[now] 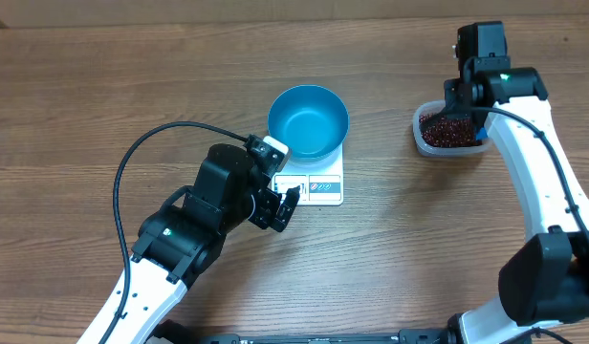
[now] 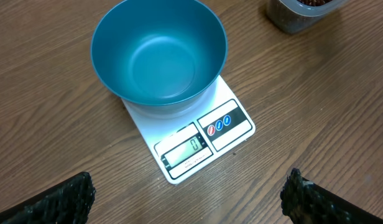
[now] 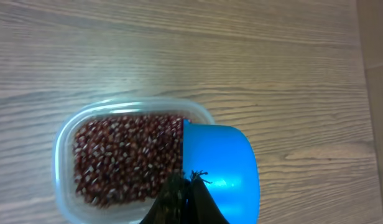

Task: Scoop item into bowl and weigh 150g on scale
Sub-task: 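Lower the blue cup into the bean tub with the right gripper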

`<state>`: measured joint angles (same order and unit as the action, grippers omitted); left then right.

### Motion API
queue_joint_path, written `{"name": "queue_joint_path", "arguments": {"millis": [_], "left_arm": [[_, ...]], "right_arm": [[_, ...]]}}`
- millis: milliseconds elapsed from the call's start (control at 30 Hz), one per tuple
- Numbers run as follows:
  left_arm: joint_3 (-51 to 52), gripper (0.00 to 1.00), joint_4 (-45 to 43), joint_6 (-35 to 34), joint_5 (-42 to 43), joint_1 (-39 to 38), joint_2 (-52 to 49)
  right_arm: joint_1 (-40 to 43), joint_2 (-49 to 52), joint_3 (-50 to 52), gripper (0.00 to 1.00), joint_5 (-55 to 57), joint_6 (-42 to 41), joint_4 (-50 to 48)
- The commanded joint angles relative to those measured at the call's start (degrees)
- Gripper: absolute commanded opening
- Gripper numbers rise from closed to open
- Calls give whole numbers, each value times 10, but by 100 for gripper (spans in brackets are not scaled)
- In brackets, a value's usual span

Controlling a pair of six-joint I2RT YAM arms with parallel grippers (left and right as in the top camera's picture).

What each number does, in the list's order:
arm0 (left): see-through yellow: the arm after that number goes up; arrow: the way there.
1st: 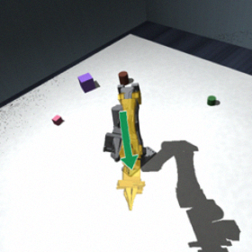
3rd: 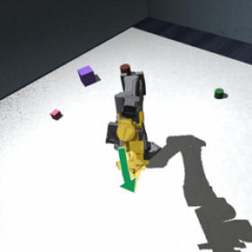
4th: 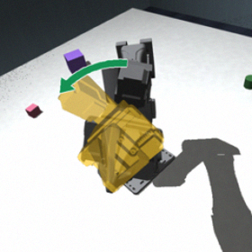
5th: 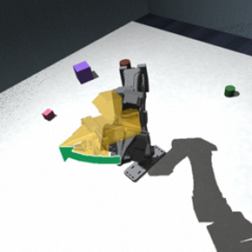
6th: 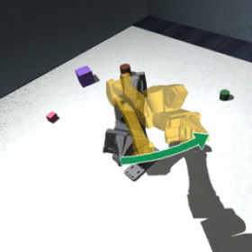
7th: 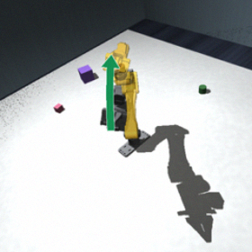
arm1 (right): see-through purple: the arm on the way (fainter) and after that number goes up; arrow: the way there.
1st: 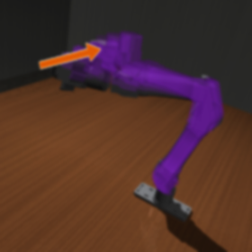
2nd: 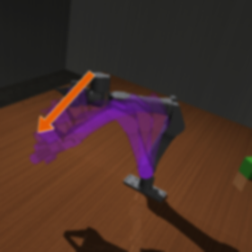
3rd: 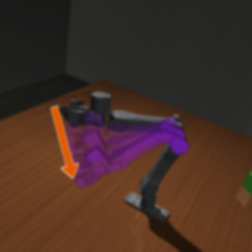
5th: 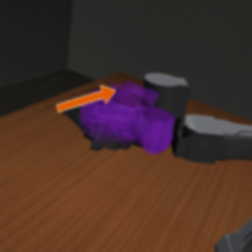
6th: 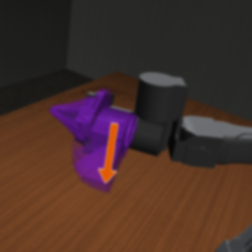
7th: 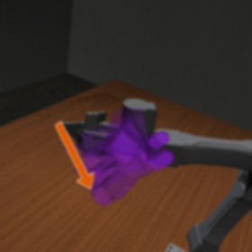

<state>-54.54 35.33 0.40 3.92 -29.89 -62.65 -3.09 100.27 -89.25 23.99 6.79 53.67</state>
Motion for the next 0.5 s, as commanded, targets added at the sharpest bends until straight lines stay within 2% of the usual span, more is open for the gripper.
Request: {"name": "queue_joint_path", "arguments": {"millis": [0, 467], "left_arm": [[-11, 99, -2, 11, 6, 3, 1], [-11, 99, -2, 11, 6, 3, 1]], "right_arm": [[-3, 17, -19, 4, 22, 4, -7], [-3, 44, -18, 4, -42, -7, -4]]}}
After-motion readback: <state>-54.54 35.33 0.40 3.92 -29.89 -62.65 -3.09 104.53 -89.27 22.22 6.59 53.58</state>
